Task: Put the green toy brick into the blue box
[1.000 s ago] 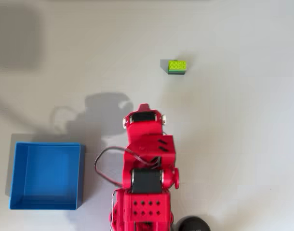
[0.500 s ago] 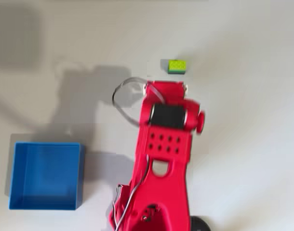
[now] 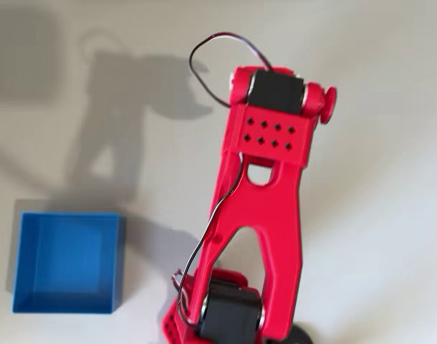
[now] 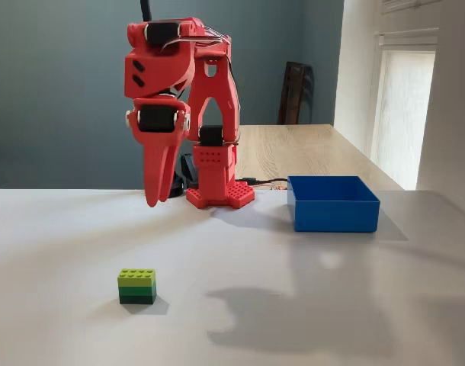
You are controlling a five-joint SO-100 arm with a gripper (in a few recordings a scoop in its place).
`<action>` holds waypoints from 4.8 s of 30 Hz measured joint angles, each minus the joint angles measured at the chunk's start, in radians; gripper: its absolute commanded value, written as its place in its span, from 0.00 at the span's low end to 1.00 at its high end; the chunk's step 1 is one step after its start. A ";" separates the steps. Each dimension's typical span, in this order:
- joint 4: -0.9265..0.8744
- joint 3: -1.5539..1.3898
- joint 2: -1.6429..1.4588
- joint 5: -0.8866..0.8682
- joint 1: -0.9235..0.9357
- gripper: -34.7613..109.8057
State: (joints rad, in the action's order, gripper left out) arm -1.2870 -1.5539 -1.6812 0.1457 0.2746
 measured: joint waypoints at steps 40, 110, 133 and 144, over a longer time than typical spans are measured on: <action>0.002 0.499 0.713 0.043 0.034 0.30; -0.179 -0.048 -0.241 -0.247 -1.032 0.24; -0.249 -0.199 -0.242 -0.387 -1.447 0.24; -0.238 -0.124 -0.018 -0.410 -1.407 0.24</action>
State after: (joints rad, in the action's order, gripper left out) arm -1.5248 -1.6782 -1.6997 -0.2638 -1.1321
